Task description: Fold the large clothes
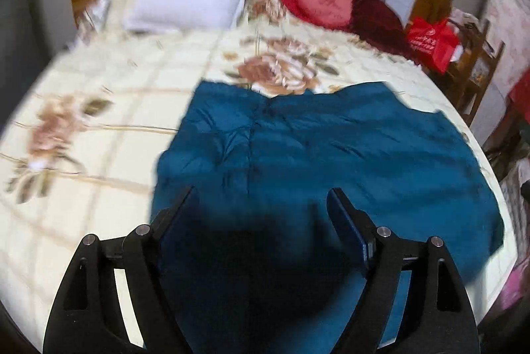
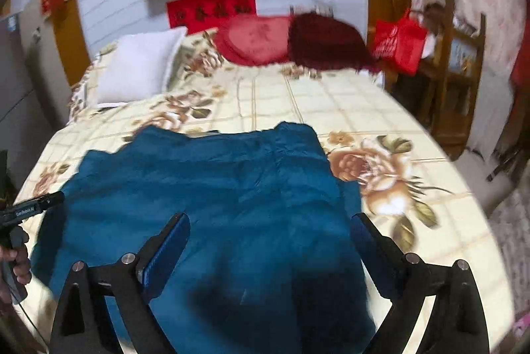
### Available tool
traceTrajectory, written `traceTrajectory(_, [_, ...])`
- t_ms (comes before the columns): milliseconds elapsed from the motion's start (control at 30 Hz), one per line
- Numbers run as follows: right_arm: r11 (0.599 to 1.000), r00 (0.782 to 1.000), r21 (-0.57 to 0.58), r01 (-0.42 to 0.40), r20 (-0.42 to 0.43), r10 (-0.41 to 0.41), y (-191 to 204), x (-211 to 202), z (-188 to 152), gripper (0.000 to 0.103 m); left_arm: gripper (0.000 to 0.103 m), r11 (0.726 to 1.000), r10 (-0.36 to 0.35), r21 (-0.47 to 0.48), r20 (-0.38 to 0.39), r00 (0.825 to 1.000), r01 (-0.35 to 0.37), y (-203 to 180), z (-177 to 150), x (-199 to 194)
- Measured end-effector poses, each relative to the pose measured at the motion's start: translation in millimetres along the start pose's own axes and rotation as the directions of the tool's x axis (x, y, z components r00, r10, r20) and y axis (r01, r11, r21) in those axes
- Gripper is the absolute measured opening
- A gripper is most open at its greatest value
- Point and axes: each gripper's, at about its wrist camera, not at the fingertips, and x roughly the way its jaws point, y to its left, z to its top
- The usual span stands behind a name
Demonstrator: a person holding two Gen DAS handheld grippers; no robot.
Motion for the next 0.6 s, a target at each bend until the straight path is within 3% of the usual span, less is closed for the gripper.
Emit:
traceTrajectory(233, [1.0, 0.999, 0.012, -0.027, 0.041, 0.027, 9.2, -122.9, -70.2, 0.096, 0.08, 0.998, 0.009, 0.059, 0.043, 0.999, -0.012, -44.0, -76.6, -120.3])
traceTrajectory(433, [1.0, 0.999, 0.015, -0.007, 0.031, 0.007, 16.5, -175.3, -140.0, 0.096, 0.08, 0.994, -0.042, 0.106, 0.049, 0.998, 0.037, -75.2, -124.7, -165.9])
traceTrajectory(533, [0.999, 0.999, 0.028, -0.022, 0.036, 0.021, 21.2, -192.8, -166.3, 0.096, 0.08, 0.99, -0.038, 0.138, 0.074, 0.997, 0.028, -89.4, -142.1, -185.1])
traceTrajectory(600, [1.0, 0.998, 0.014, 0.01, 0.055, -0.011, 25.7, -204.8, -178.5, 0.096, 0.08, 0.986, -0.041, 0.165, 0.104, 0.994, 0.024, -98.5, -154.1, -200.7])
